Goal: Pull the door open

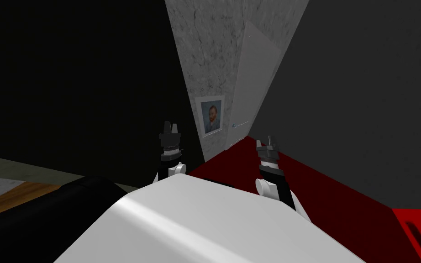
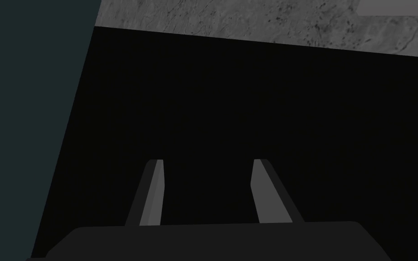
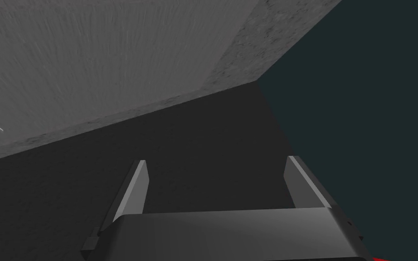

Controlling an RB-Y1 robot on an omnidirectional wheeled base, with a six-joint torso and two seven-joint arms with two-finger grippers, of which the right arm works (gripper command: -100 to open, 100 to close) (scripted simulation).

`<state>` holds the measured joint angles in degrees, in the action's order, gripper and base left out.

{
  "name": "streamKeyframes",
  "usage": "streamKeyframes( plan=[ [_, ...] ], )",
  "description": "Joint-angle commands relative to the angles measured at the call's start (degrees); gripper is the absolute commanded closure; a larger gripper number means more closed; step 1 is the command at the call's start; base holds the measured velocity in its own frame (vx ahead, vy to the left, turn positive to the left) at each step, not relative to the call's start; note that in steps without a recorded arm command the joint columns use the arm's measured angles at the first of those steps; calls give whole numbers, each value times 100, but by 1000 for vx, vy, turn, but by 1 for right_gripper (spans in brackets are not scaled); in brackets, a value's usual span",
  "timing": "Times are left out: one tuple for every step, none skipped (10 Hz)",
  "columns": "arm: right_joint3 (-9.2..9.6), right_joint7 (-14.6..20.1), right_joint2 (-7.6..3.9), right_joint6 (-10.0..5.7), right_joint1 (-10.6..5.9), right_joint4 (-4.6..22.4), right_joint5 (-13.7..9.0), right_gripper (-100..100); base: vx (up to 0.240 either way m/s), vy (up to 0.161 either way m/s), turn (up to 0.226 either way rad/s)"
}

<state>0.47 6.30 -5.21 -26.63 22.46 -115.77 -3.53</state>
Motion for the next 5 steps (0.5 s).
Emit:
streamKeyframes(
  plan=[
    [19,22,-37,-70,-55,194,-10,-100,84,-77,110],
    [31,32,-56,-105,-98,314,-14,-100,83,-68,87],
    [43,41,-75,-140,-141,434,-19,-100,78,-71,112],
    [55,51,-94,-175,-184,554,-24,-100,82,-76,99],
    [68,61,-113,-212,-229,679,-28,-100,87,-71,103]
  ],
)
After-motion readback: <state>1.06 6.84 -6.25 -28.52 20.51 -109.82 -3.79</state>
